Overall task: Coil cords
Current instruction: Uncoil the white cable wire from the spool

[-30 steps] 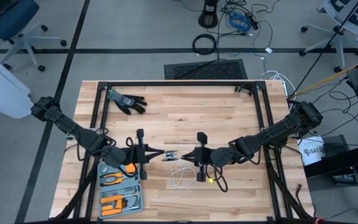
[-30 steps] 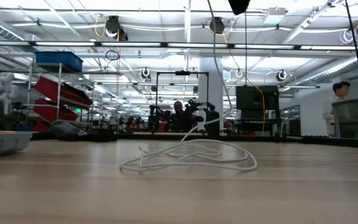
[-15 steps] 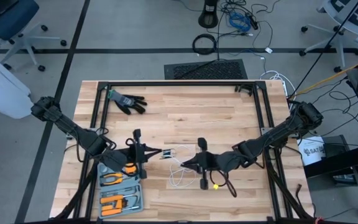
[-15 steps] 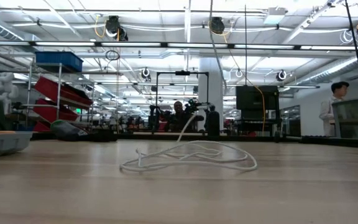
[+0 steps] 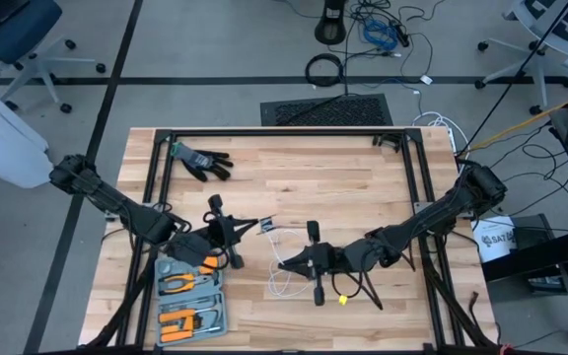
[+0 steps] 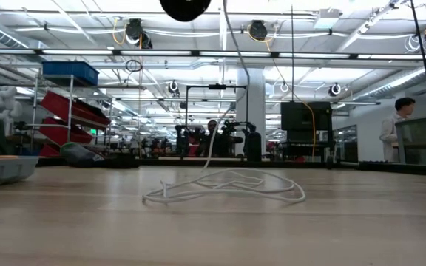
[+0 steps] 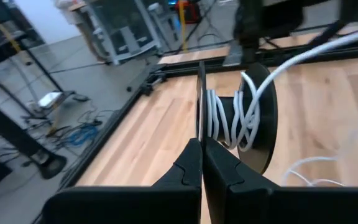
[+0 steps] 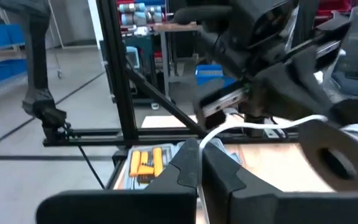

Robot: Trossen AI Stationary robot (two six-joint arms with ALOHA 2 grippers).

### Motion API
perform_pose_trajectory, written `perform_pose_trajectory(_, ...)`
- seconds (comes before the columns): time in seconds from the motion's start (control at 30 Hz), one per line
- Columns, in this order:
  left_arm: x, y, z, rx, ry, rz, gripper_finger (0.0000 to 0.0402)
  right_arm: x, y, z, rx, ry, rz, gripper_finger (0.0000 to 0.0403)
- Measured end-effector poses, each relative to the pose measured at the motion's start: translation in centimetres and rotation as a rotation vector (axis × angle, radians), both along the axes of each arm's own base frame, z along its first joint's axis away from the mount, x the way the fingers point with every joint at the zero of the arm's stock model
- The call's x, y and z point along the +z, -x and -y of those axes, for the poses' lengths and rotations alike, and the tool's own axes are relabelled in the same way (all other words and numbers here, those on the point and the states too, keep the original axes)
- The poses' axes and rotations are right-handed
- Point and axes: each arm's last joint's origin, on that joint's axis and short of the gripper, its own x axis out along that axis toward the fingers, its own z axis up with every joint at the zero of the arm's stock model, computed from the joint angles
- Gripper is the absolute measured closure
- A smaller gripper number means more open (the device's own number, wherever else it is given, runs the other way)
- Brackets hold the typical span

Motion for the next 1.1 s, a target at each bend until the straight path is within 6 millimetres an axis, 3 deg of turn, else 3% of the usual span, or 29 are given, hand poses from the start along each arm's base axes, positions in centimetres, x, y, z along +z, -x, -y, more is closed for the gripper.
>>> perform_pose_trajectory(0.57,1.5,-0.9,-0.2,0.052,0.003,0.147,0.0401,-3.9,-2.2,0.6,-0.044,0.029,-0.121,0.0403)
perform_pose_trajectory(1.1,2.2,-0.4,0.8,0.01,0.018,0.196,0.0401,-5.0,-1.3,1.5,-0.076,0.061,-0.315,0.0403)
